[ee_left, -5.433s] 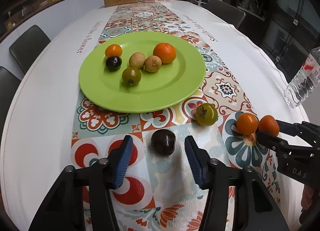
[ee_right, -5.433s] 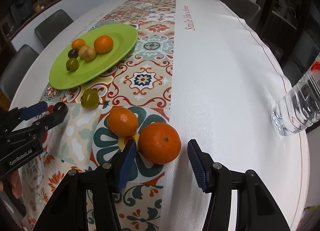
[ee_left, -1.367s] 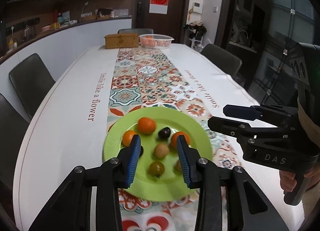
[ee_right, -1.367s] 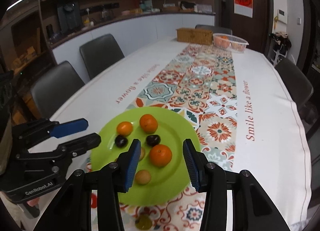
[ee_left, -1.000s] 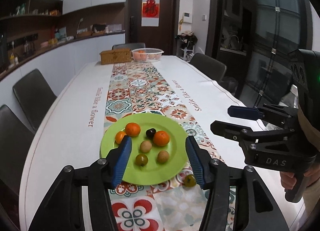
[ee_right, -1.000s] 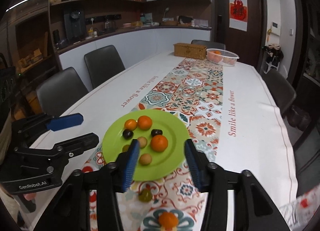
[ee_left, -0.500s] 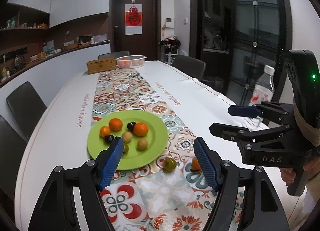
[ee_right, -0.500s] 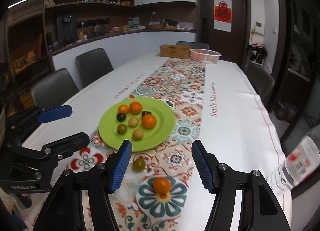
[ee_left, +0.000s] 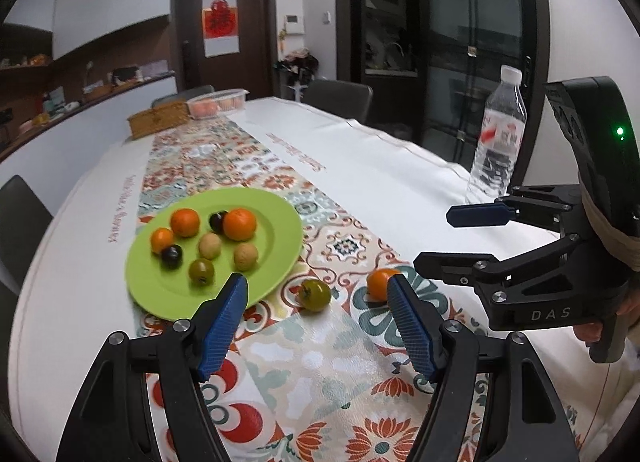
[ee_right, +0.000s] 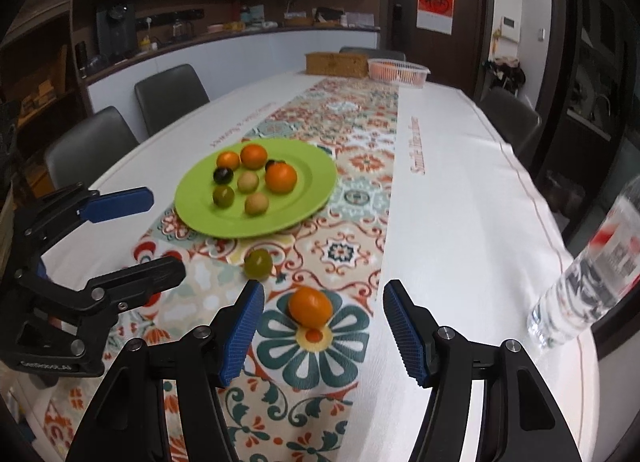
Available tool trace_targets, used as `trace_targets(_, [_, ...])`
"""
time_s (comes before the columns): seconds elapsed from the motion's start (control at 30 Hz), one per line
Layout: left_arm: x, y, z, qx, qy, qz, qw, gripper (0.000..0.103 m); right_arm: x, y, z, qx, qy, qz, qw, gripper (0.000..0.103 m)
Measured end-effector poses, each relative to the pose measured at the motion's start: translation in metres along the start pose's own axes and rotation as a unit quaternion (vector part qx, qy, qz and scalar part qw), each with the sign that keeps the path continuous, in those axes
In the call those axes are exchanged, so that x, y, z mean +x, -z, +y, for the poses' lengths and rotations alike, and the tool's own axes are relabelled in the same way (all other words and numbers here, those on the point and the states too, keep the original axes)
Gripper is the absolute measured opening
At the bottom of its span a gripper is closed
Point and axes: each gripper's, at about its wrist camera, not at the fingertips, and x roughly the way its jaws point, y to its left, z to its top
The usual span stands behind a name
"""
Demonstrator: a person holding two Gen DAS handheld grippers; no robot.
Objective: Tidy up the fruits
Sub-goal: 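Withdraw both tools toward the last green fruit and orange, then grasp the green-yellow fruit with the left gripper while the right grasps the orange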
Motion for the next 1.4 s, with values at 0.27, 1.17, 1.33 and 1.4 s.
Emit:
trace_targets(0.27, [0.039, 0.01, 0.009, -0.001, 0.039, 0.041, 0.9984, 0.061, 0.026, 0.011, -0.002, 0.004, 0.0, 0.036, 0.999, 0.063])
trace_targets(1.17, [0.097, 0.007, 0.018, -0.036, 0.059, 0.112, 0.9913, 0.029, 0.073, 0.019, -0.001, 0.018, -0.068, 0.083, 0.994, 0.034])
trace_targets(1.33, [0.101, 0.007, 0.017, -0.04, 0.059, 0.115, 0.9909, 0.029, 0.072, 0.019, -0.003, 0.024, -0.07, 0.082, 0.994, 0.034])
trace_targets(1.4, [0.101, 0.007, 0.016, -0.038, 0.056, 0.114, 0.9912, 0.028, 0.072, 0.02, -0.003, 0.026, -0.069, 0.083, 0.994, 0.034])
